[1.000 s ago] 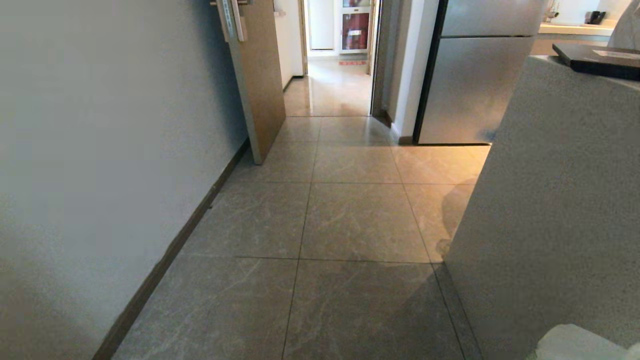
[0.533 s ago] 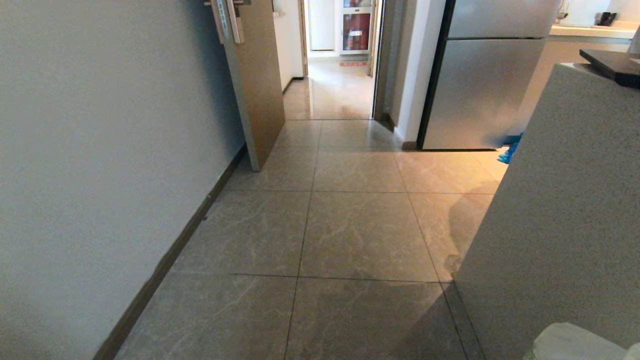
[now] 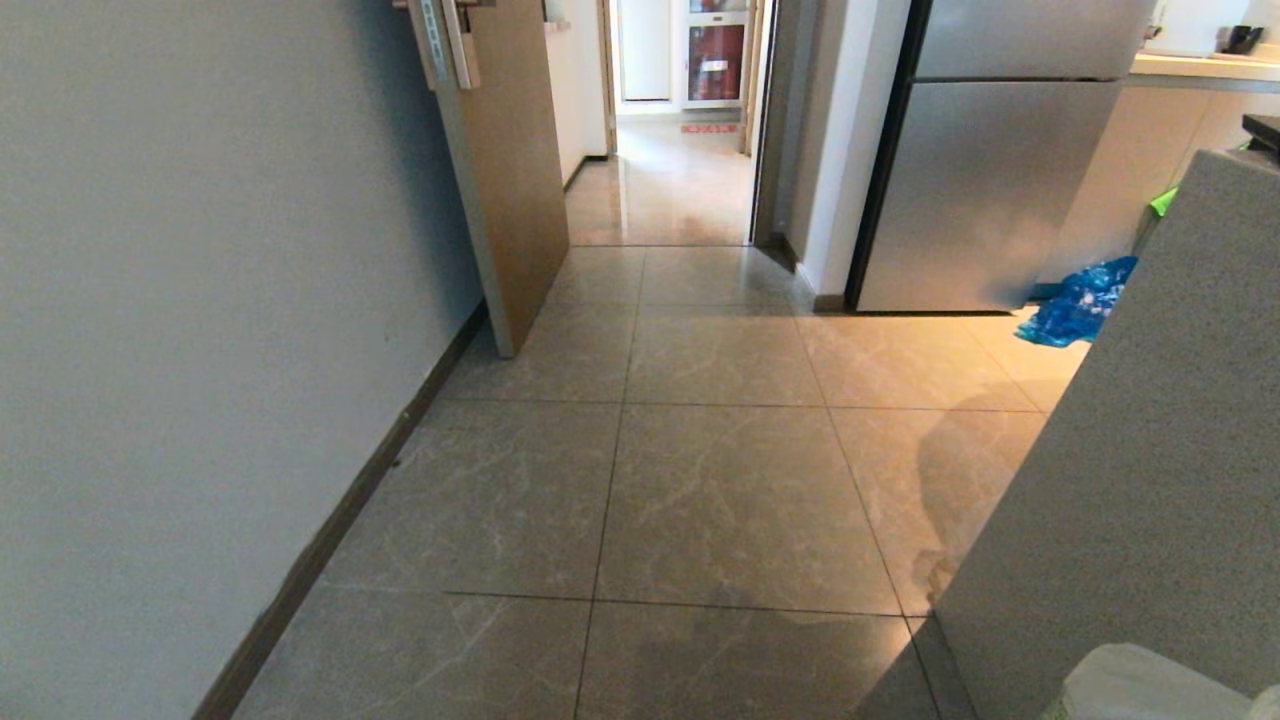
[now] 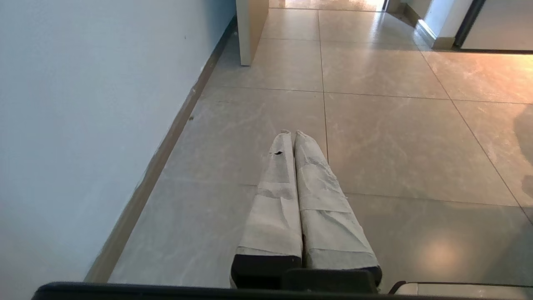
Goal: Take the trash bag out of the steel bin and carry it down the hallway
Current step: Put the trash bag at the door
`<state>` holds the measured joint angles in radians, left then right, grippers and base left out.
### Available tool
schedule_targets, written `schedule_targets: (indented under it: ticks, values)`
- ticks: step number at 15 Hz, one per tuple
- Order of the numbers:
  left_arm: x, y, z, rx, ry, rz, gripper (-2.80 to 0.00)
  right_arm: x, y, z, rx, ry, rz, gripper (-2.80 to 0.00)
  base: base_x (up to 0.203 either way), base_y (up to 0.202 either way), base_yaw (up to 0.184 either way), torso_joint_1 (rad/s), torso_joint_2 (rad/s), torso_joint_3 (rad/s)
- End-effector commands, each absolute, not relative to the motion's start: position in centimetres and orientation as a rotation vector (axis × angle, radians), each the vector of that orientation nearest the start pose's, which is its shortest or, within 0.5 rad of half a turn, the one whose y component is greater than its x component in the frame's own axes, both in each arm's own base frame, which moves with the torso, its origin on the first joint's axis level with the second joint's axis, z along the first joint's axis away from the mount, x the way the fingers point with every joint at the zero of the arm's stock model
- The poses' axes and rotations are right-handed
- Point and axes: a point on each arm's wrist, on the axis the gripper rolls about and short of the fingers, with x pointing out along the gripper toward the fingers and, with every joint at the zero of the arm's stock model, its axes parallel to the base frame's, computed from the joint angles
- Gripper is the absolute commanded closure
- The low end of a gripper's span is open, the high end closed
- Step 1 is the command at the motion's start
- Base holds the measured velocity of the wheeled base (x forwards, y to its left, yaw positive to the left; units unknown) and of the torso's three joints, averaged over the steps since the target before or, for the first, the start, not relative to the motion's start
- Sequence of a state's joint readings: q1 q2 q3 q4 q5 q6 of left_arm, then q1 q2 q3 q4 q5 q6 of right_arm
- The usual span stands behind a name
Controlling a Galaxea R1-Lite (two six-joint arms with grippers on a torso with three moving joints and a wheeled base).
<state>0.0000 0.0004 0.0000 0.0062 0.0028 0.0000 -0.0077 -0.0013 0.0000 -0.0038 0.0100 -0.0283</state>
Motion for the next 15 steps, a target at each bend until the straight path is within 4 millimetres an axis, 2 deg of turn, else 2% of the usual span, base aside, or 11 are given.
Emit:
schedule_targets:
  ticks: [1,15]
  values:
    - [-2.28,0.01,7.49,0.000,0.006,0.003,0.00,-2.28,0.04,7.55,-0.029,-0.005,0.003,0.00,0.193,0.000,0.004,-0.002,0.00,0.007]
    - [-2.28,0.01,7.49,-0.002,0.006,0.003,0.00,-2.28,0.04,7.56,-0.031,-0.006,0.003,0.00,0.190,0.000,0.001,0.003,0.00,0.001]
